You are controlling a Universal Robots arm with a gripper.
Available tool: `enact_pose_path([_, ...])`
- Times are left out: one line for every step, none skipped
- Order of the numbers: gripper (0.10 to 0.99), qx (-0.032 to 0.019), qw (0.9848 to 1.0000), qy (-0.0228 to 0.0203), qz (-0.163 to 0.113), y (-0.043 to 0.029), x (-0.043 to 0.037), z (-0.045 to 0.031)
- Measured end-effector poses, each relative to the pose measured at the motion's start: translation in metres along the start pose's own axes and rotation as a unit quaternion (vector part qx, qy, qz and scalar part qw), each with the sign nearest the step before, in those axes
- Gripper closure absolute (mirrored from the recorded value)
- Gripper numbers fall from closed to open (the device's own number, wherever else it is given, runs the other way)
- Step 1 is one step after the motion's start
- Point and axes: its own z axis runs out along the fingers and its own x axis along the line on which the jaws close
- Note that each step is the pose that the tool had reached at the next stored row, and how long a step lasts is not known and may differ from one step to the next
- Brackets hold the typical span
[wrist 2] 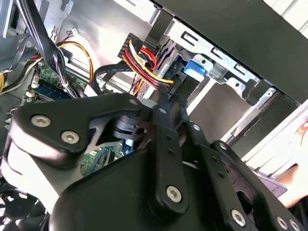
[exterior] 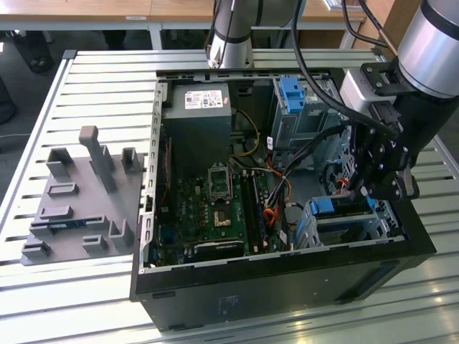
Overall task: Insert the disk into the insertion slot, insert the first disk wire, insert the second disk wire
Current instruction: 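Insert the first disk wire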
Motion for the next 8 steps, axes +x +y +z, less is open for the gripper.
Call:
enact_pose_path([0.859, -0.0005, 1.0000, 0.0002, 0.000, -0.0001, 0.0000, -0.0004])
enact_pose_path([0.925, -0.0008, 1.0000, 0.0002, 0.000, -0.0001, 0.0000, -0.0009])
enact_pose_path([0.980, -0.0012, 1.0000, 0.0001, 0.000, -0.0003, 0.0000, -0.0011])
enact_pose_path([0.980, -0.0016, 1.0000, 0.0002, 0.000, -0.0004, 0.0000, -0.0011])
enact_pose_path([0.980, -0.0018, 1.0000, 0.0002, 0.000, -0.0004, 0.0000, -0.0012])
enact_pose_path([0.980, -0.0018, 1.0000, 0.0002, 0.000, -0.0004, 0.0000, -0.0012])
enact_pose_path([0.980, -0.0018, 1.0000, 0.0003, 0.000, -0.0004, 0.0000, -0.0015])
enact_pose_path([0.980, -0.0019, 1.0000, 0.0003, 0.000, -0.0004, 0.0000, -0.0016])
